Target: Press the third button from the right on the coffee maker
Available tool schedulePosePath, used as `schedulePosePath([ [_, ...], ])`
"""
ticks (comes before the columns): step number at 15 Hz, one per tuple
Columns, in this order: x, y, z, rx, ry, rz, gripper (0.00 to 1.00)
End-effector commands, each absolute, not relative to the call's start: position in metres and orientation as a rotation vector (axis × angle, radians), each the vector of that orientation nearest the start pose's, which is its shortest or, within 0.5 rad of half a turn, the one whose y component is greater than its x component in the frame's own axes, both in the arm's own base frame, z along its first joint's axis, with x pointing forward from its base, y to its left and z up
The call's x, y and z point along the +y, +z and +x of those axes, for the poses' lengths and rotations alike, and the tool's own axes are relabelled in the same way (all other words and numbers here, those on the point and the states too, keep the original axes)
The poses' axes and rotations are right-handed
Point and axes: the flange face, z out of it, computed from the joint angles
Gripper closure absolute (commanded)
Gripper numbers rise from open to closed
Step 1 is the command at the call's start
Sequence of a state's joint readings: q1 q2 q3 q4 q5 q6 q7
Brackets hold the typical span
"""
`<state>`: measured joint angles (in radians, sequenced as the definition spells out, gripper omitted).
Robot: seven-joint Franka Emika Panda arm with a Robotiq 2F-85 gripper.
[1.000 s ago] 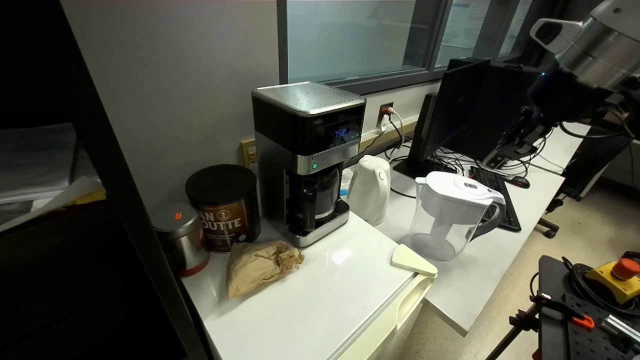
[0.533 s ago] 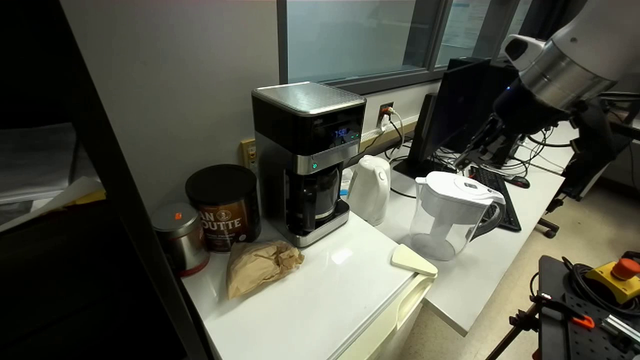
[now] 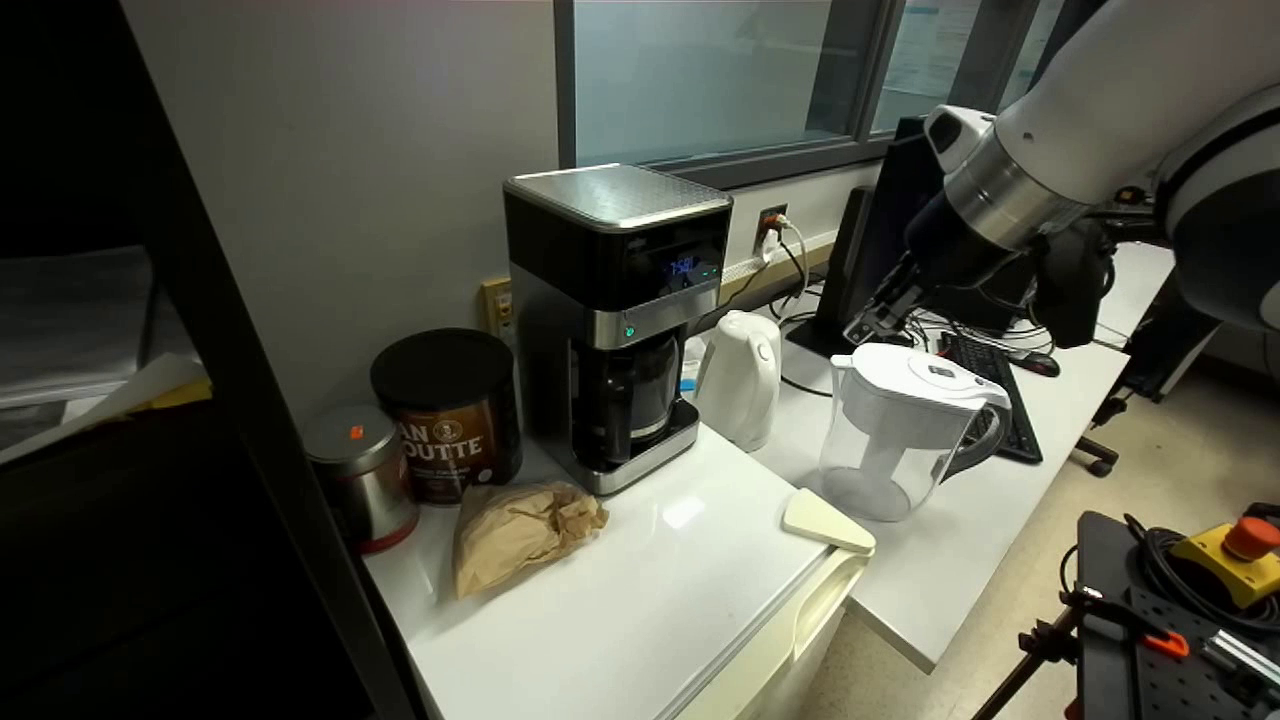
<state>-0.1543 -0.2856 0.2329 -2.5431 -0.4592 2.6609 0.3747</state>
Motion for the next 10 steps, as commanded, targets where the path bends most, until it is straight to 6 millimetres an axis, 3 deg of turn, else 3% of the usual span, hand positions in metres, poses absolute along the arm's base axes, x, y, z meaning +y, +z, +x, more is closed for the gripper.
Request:
schedulePosePath([
  [1, 0.054, 0.405, 0.491, -0.074, -0.819, -3.300, 1.00],
  [10, 0.076, 0.396, 0.547, 0.051, -0.918, -3.276, 1.00],
])
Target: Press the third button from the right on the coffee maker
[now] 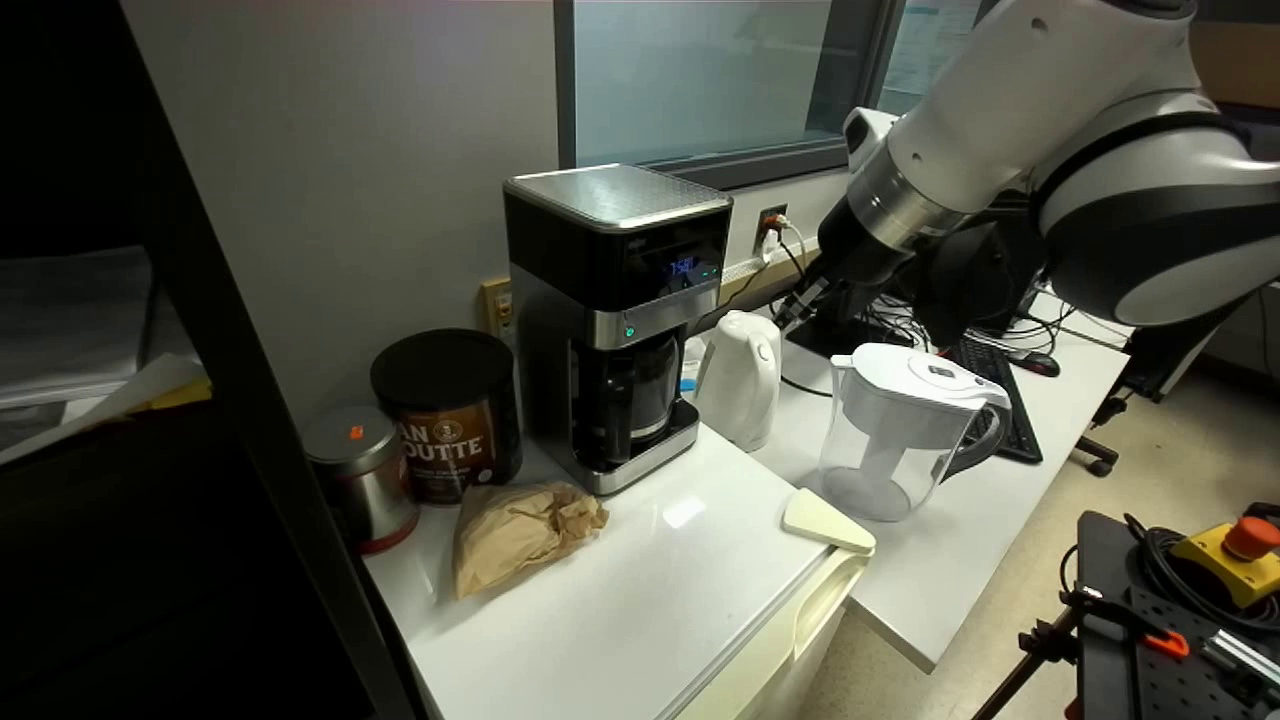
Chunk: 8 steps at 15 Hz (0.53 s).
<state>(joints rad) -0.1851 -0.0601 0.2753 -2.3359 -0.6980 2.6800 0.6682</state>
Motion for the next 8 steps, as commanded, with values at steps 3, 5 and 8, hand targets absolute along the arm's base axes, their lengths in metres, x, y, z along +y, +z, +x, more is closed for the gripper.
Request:
schedulePosePath([
  [3, 0.080, 0.395, 0.564, 0.099, -0.954, -3.264, 1.00],
  [5, 0.082, 0.393, 0.574, 0.124, -0.968, -3.259, 1.00],
  [8, 0.084, 0.390, 0.588, 0.167, -0.995, -3.248, 1.00],
])
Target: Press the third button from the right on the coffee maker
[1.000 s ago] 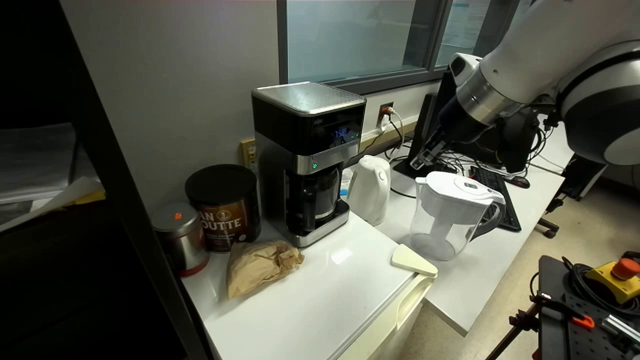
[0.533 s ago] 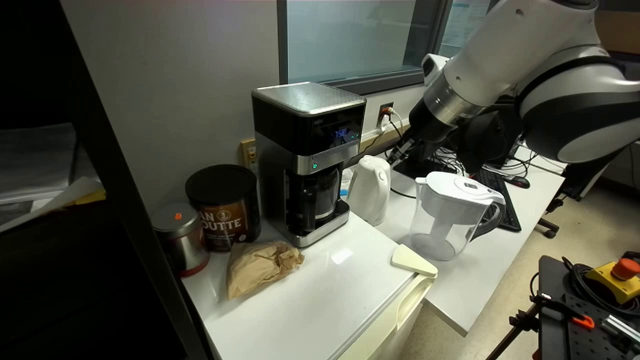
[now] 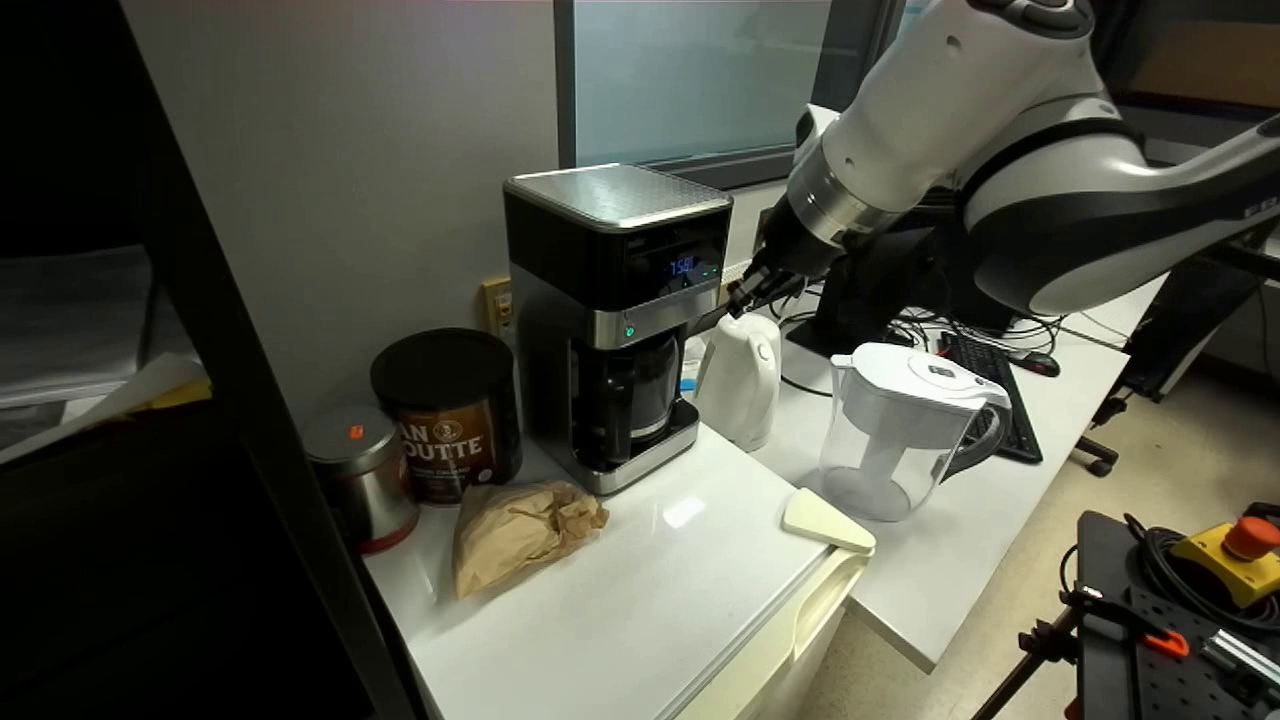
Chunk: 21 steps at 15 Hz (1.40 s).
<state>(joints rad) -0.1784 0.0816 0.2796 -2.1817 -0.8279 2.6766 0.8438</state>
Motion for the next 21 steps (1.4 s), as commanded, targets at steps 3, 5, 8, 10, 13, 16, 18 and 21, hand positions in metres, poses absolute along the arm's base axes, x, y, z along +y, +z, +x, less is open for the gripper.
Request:
schedulePosePath([
  [3, 0.084, 0.389, 0.600, 0.202, -1.020, -3.236, 1.00],
  [5, 0.083, 0.389, 0.607, 0.228, -1.039, -3.228, 1.00],
  [8, 0.083, 0.390, 0.616, 0.259, -1.063, -3.217, 1.00],
  [10, 0.084, 0.388, 0.617, 0.278, -1.061, -3.221, 1.00],
  [13, 0.085, 0.387, 0.618, 0.303, -1.058, -3.222, 1.00],
  [16, 0.086, 0.390, 0.609, 0.282, -1.053, -3.214, 1.00],
  [18, 0.087, 0.397, 0.593, 0.235, -1.054, -3.204, 1.00],
  [21, 0.089, 0.410, 0.573, 0.151, -1.092, -3.164, 1.00],
])
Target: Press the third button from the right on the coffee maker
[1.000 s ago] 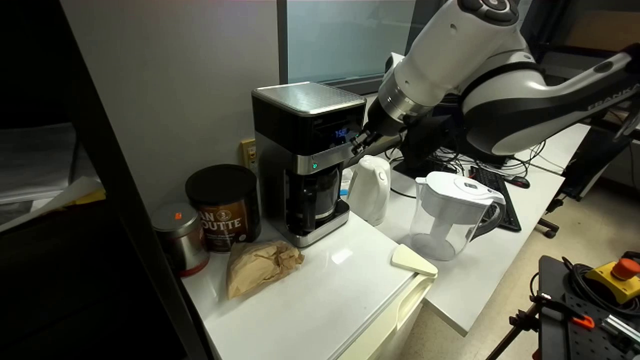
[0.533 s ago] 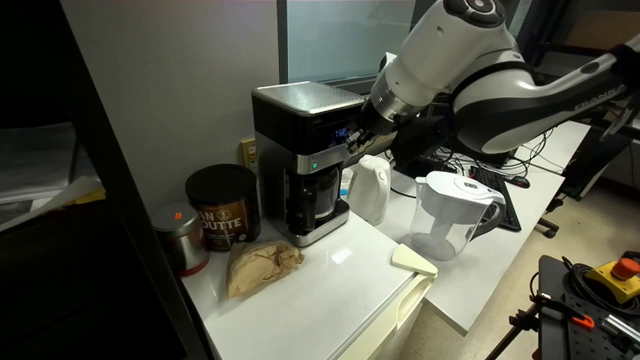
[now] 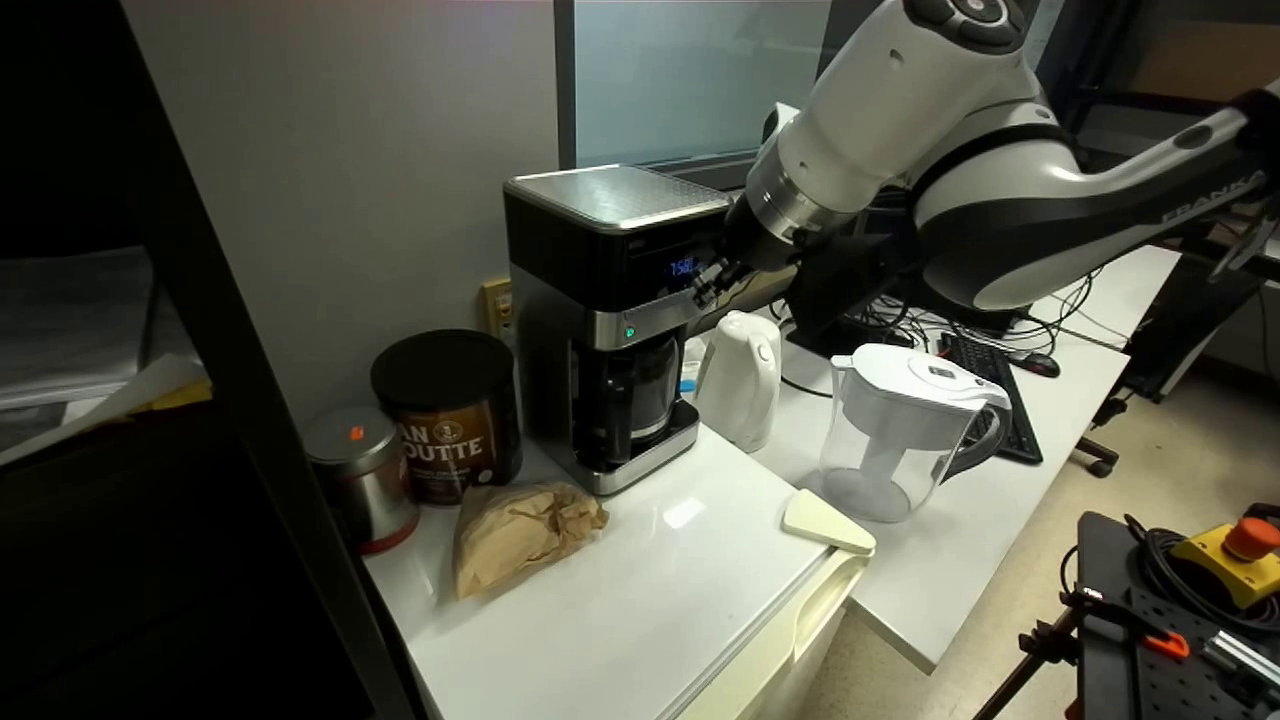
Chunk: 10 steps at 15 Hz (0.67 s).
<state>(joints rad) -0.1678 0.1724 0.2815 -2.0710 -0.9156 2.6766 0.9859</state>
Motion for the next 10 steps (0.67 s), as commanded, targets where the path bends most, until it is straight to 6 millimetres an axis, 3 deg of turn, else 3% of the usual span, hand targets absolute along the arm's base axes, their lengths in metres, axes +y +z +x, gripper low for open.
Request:
schedulePosePath([
  [1, 0.089, 0.415, 0.565, 0.121, -1.106, -3.150, 1.00],
  [10, 0.087, 0.438, 0.486, -0.058, -1.162, -3.068, 1.00],
])
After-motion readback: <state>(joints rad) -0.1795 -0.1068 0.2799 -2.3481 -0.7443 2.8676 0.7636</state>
